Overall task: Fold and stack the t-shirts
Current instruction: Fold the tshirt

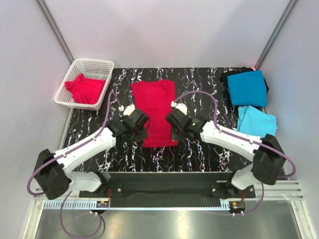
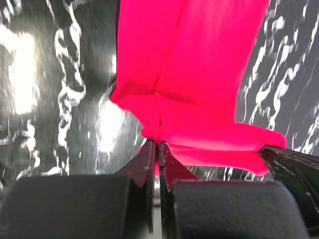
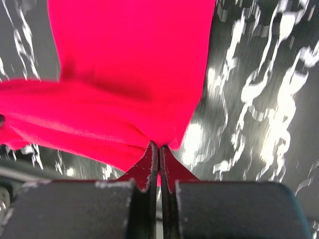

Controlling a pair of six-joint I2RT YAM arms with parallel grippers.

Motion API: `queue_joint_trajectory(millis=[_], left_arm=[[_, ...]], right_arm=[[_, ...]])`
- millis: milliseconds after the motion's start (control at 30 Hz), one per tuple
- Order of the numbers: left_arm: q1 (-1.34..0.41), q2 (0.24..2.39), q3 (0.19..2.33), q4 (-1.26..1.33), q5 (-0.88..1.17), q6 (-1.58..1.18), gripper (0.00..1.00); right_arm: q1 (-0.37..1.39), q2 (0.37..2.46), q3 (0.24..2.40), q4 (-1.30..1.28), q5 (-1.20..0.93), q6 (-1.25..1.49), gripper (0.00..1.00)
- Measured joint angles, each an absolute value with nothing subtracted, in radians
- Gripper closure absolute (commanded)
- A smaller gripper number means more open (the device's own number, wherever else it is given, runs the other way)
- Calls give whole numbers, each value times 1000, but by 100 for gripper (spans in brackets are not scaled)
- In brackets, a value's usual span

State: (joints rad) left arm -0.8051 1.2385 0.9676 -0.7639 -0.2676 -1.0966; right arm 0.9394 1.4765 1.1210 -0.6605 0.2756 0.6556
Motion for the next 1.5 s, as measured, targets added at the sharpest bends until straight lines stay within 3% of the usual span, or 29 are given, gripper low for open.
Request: queue_joint_trajectory(millis=[667, 1067, 1200, 1267, 1333, 1500], left_arm=[[-548, 1787, 1268, -585, -180, -881, 100], [-484, 1836, 1408, -574, -157, -822, 100], [-456, 1878, 1453, -578, -149, -801, 64], [-433, 1917, 1472, -561, -149, -794, 54], [-409, 1950, 1471, -543, -155, -781, 45], [-368, 1967, 1457, -514, -165, -765, 43]], right_arm=[[631, 2011, 1550, -565, 144, 370, 100], [571, 2111, 1748, -563, 110, 308, 98], [562, 2159, 1840, -567, 99, 297, 57], [551, 2196, 1882, -562, 95, 287, 48], [539, 2227, 1902, -565, 96, 278, 43], [519, 2260, 1903, -585, 114, 272, 43]])
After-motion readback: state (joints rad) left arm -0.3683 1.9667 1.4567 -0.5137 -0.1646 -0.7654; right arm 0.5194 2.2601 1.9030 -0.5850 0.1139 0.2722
